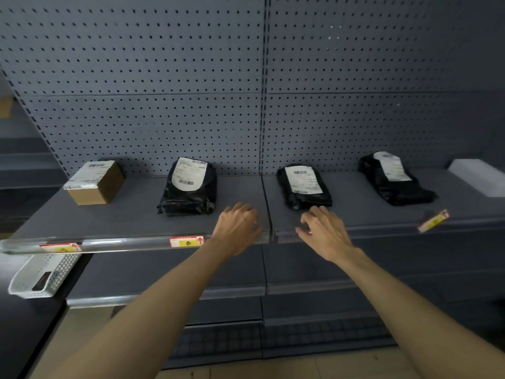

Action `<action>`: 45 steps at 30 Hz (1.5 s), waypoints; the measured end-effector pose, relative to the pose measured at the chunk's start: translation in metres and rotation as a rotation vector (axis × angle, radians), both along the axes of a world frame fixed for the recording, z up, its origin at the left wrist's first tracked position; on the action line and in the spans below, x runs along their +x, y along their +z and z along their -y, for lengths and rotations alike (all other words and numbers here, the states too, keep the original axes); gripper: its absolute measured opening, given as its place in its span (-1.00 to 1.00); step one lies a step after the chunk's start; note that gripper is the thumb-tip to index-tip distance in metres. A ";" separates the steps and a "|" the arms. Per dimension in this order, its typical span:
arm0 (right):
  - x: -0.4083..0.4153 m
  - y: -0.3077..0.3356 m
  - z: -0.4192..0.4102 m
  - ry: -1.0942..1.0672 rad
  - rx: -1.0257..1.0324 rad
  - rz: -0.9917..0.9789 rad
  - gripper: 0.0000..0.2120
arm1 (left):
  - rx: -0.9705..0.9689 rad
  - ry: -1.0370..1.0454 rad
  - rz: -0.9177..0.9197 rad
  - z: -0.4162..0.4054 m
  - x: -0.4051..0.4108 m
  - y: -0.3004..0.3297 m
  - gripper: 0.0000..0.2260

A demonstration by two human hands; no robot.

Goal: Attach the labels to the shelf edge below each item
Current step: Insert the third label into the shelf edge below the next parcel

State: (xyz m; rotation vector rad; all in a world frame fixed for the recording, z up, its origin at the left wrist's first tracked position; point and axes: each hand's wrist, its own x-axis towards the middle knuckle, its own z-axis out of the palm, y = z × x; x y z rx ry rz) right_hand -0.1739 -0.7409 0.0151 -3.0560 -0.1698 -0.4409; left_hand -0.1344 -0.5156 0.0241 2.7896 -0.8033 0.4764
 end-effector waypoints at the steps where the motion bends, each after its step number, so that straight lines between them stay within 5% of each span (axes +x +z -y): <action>1: -0.002 0.003 0.011 -0.004 -0.006 0.003 -0.72 | -0.002 -0.006 0.017 0.013 -0.004 0.002 -0.83; 18: 0.032 -0.014 0.119 0.302 0.049 -0.027 -0.84 | 0.166 0.218 -0.097 0.173 -0.001 -0.042 -0.80; 35: 0.046 -0.039 0.133 0.321 0.065 -0.003 -0.91 | 0.271 0.149 0.017 0.185 0.016 -0.048 -0.91; 45: 0.032 -0.046 0.137 0.282 0.057 -0.063 -0.92 | 0.216 0.140 -0.100 0.185 0.004 -0.053 -0.88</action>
